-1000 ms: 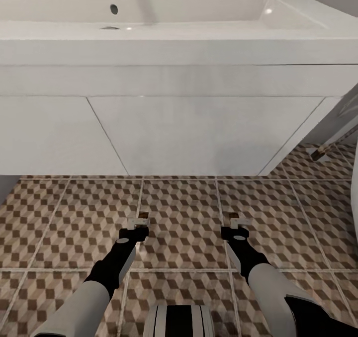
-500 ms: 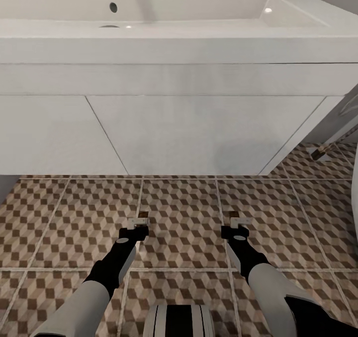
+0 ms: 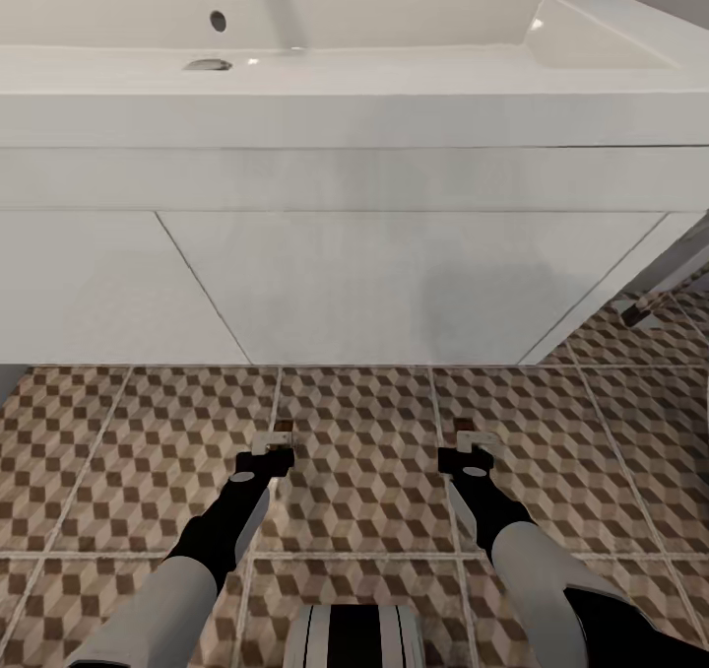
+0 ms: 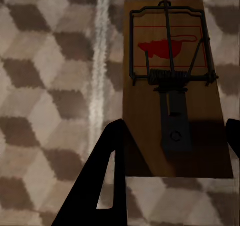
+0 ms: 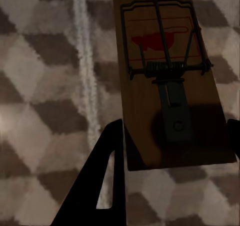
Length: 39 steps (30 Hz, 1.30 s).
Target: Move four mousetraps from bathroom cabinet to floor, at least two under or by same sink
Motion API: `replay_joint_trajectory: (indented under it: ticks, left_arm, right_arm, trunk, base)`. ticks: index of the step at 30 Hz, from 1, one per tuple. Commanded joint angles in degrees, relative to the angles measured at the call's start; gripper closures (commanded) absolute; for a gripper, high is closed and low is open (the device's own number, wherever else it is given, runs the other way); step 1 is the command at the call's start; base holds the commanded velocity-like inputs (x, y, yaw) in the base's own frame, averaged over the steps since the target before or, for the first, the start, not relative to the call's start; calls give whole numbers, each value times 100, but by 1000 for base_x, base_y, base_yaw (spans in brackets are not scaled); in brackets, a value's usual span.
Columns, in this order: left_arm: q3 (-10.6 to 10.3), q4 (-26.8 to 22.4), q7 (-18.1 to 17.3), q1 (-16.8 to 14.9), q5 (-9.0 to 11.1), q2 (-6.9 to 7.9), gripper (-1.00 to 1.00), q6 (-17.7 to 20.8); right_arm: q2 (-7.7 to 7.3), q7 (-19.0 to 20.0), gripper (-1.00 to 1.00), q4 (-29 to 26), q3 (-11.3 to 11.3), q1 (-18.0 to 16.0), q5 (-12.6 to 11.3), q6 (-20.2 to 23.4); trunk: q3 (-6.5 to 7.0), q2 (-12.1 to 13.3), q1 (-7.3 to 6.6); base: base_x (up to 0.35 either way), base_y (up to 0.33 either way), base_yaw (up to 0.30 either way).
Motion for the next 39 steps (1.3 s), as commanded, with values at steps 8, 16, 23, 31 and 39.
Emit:
replay_joint_trajectory:
  ticks: [8, 16, 23, 31, 39]
  left_arm:
    - [-9, -10, 262, 0, -14, 0, 100, 27]
    - [-15, -10, 377, 0, -4, 0, 100, 27]
    - [-17, -10, 382, 0, -3, 0, 100, 31]
    - [-32, 6, 383, 0, -3, 0, 100, 29]
    - [-34, 8, 383, 0, -3, 0, 100, 31]
  right_arm:
    - [5, 3, 100, -4, -33, -2, 49, 13]
    - [5, 3, 100, -7, -34, -2, 49, 13]
    - [5, 3, 100, -5, -34, -2, 47, 13]
    - [5, 3, 100, -5, -31, -2, 44, 13]
    - [5, 3, 100, -4, -27, -2, 44, 13]
  trunk:
    - [-4, -1, 2]
    - [-4, -1, 2]
    - [-4, -1, 2]
    - [-4, -1, 2]
    - [-4, -1, 2]
  base:
    - [206, 0, 0]
    - [14, 0, 0]
    - [0, 0, 0]
    - [94, 0, 0]
    - [211, 0, 0]
